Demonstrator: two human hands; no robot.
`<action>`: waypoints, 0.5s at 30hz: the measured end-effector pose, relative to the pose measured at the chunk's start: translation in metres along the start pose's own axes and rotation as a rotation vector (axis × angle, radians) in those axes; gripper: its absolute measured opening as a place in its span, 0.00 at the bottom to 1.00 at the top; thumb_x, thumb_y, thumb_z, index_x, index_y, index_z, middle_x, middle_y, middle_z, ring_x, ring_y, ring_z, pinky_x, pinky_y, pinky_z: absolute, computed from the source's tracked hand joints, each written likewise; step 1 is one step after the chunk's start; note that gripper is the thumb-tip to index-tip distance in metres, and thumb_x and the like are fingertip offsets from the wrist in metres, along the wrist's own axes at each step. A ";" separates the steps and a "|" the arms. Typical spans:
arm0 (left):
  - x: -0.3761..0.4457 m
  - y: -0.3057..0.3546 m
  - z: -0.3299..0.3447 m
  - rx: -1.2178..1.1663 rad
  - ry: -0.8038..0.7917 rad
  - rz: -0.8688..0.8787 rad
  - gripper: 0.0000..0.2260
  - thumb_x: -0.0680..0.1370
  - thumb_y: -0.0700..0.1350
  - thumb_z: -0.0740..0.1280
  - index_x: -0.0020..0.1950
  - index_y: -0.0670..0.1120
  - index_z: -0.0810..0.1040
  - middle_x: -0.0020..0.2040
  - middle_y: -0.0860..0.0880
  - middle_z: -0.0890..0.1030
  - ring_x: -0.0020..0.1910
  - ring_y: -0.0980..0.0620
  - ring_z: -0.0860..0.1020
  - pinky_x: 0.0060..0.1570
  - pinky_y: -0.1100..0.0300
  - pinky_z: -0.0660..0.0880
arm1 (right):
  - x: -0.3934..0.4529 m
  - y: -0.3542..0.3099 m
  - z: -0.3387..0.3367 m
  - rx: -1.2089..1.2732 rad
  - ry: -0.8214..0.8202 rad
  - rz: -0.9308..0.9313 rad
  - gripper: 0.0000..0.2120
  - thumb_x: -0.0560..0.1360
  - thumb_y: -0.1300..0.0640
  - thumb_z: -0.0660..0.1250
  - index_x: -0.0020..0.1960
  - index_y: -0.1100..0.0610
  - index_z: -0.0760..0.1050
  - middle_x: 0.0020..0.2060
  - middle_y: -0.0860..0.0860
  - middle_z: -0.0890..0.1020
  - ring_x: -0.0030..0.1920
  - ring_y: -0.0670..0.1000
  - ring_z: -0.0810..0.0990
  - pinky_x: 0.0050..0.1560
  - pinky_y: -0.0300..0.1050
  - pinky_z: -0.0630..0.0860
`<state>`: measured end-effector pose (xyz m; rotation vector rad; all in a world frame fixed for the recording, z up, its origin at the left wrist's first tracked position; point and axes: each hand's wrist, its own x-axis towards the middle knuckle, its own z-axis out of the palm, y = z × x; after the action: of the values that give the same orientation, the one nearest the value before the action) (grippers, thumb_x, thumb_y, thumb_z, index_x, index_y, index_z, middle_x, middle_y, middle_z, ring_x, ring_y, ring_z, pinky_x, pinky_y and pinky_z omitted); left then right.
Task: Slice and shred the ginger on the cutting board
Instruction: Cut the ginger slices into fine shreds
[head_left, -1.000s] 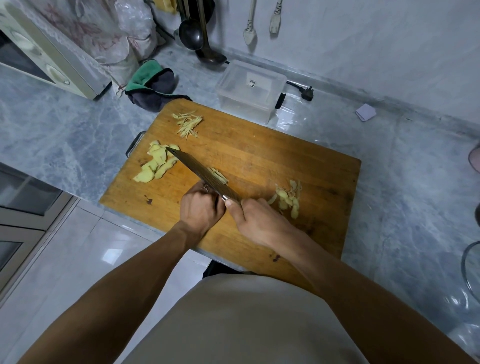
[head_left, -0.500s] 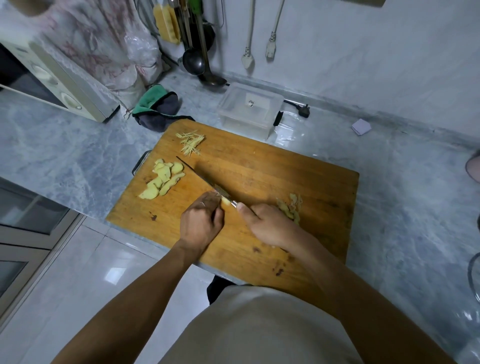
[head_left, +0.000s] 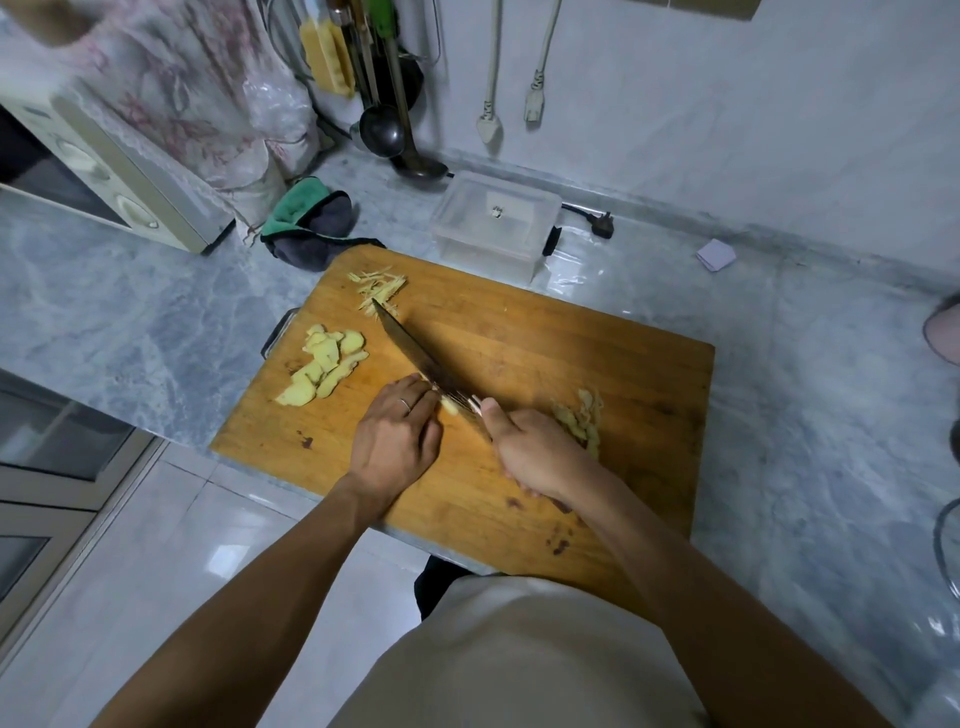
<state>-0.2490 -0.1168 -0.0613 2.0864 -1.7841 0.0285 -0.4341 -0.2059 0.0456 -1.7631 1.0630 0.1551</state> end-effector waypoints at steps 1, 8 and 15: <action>0.000 0.000 -0.001 0.002 0.000 0.004 0.14 0.76 0.40 0.65 0.60 0.39 0.80 0.58 0.41 0.81 0.63 0.41 0.76 0.64 0.45 0.72 | 0.001 -0.001 -0.001 0.005 0.021 -0.005 0.31 0.85 0.38 0.45 0.35 0.56 0.72 0.33 0.53 0.78 0.31 0.49 0.74 0.39 0.46 0.71; -0.005 0.004 -0.002 -0.048 -0.032 -0.031 0.15 0.78 0.41 0.61 0.62 0.39 0.79 0.61 0.41 0.80 0.62 0.41 0.77 0.61 0.45 0.74 | 0.004 0.001 0.015 -0.148 0.088 -0.088 0.33 0.85 0.38 0.43 0.34 0.56 0.72 0.33 0.54 0.78 0.39 0.53 0.78 0.42 0.48 0.73; -0.003 0.003 -0.002 -0.099 -0.011 -0.027 0.13 0.77 0.39 0.63 0.59 0.40 0.80 0.58 0.42 0.80 0.58 0.42 0.77 0.56 0.45 0.76 | 0.001 0.008 0.027 -0.178 0.115 -0.131 0.28 0.84 0.37 0.44 0.36 0.52 0.69 0.38 0.55 0.79 0.44 0.57 0.79 0.42 0.49 0.73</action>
<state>-0.2519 -0.1135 -0.0599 2.0444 -1.7276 -0.0775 -0.4294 -0.1858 0.0270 -2.0167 1.0377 0.0694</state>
